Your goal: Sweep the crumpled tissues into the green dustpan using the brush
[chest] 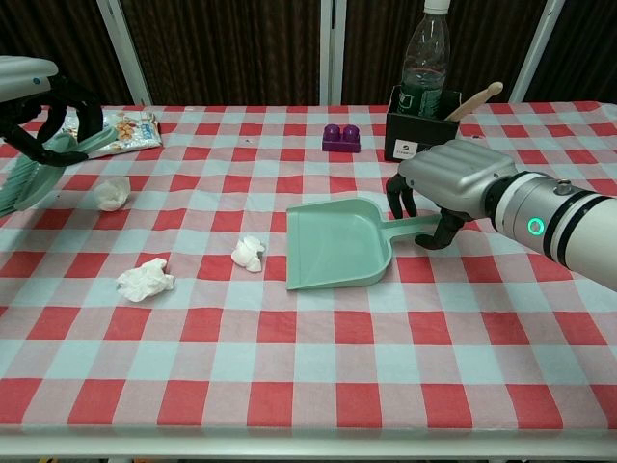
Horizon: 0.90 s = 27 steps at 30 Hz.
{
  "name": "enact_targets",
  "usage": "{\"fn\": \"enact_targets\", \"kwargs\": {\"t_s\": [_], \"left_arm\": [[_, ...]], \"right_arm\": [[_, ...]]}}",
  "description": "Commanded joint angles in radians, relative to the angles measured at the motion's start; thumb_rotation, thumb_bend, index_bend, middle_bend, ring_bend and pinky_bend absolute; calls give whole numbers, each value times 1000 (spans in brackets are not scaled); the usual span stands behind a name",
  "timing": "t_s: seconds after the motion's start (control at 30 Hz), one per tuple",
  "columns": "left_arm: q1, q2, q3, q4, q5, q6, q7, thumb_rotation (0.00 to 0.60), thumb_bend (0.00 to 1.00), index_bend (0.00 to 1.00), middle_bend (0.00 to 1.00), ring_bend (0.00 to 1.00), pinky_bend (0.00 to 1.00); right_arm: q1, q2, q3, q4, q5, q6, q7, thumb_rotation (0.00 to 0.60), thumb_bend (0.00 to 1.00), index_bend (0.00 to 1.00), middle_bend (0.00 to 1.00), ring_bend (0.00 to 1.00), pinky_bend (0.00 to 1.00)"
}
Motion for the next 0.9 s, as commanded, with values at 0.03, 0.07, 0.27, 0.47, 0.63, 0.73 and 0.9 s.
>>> {"fn": "enact_targets", "kwargs": {"t_s": [0.03, 0.07, 0.27, 0.47, 0.63, 0.73, 0.9], "left_arm": [[0, -1, 0, 2, 1, 1, -2, 600, 481, 552, 559, 661, 916], [0, -1, 1, 3, 2, 2, -3, 600, 481, 552, 559, 661, 916], [-5, -4, 0, 19, 7, 3, -21, 600, 481, 552, 559, 661, 915], [-33, -14, -2, 73, 19, -30, -84, 600, 482, 552, 559, 661, 913], [-70, -56, 2, 155, 37, -68, -165, 600, 486, 552, 559, 658, 912], [-94, -90, 8, 204, 55, -85, -217, 600, 488, 553, 559, 656, 911], [-121, -145, 24, 270, 78, -103, -274, 600, 497, 554, 559, 656, 911]], "right_arm": [[4, -3, 0, 3, 4, 1, -1, 600, 239, 469, 439, 247, 170], [5, -4, 0, 5, 4, 2, -1, 600, 257, 484, 449, 257, 174], [20, 0, 8, -3, 12, 10, -16, 600, 365, 578, 511, 318, 196], [45, 54, 23, -72, 73, 8, -80, 600, 393, 622, 545, 354, 202], [77, 89, 35, -131, 174, 20, -161, 600, 393, 631, 554, 362, 203], [94, 91, 38, -143, 215, 28, -185, 600, 393, 633, 556, 366, 203], [116, 80, 31, -139, 257, 33, -202, 600, 393, 634, 557, 368, 202]]}}
